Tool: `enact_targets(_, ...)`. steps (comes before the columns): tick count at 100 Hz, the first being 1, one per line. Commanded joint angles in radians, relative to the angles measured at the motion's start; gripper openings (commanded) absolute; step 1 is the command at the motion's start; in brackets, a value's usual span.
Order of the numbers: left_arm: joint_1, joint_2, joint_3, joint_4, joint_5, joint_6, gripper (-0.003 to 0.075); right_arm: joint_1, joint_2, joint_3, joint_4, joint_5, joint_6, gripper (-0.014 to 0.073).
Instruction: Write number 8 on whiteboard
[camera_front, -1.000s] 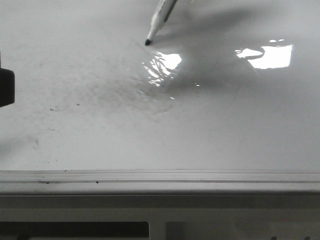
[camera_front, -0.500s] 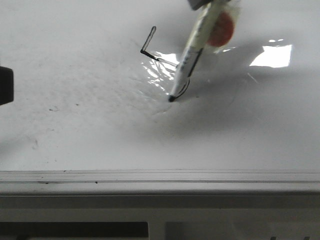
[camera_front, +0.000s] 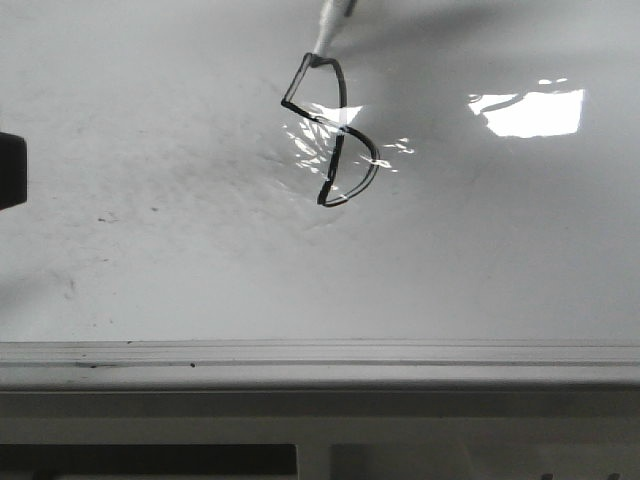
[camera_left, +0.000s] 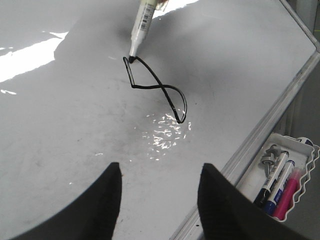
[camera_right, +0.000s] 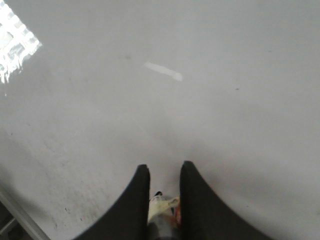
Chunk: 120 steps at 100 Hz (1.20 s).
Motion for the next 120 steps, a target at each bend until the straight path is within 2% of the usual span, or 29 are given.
enact_targets(1, -0.008, 0.0, -0.025, -0.019, -0.07, -0.01, 0.0329, 0.019, -0.012, -0.03, -0.05, -0.037, -0.008, -0.0062)
enact_targets(19, -0.008, 0.005, -0.025, 0.081, -0.088, -0.01, 0.0329, 0.1, -0.065, -0.03, -0.029, 0.002, -0.008, -0.0062)
enact_targets(33, -0.008, 0.062, -0.034, 0.076, -0.137, -0.016, 0.0329, 0.167, -0.036, -0.016, -0.023, 0.101, -0.008, -0.0062)
enact_targets(46, -0.018, 0.15, -0.068, 0.076, -0.236, -0.015, 0.0329, 0.214, 0.001, 0.002, -0.014, 0.07, 0.019, -0.0062)
enact_targets(65, -0.071, 0.296, -0.147, 0.057, -0.252, -0.015, 0.0329, 0.268, 0.036, 0.005, -0.005, 0.05, 0.055, -0.0062)
enact_targets(89, -0.085, 0.386, -0.152, -0.008, -0.352, -0.015, 0.0323, 0.294, 0.038, 0.005, 0.02, 0.043, 0.062, -0.0062)
enact_targets(99, -0.085, 0.394, -0.152, -0.01, -0.353, -0.02, 0.0244, 0.294, 0.038, 0.005, 0.029, 0.043, 0.062, -0.0062)
enact_targets(113, -0.085, 0.394, -0.152, -0.008, -0.355, -0.02, -0.0024, 0.294, 0.038, 0.005, 0.029, 0.047, 0.062, -0.0062)
enact_targets(120, -0.085, 0.394, -0.152, 0.005, -0.355, -0.02, -0.002, 0.294, 0.038, 0.005, 0.029, 0.043, 0.06, -0.0063)
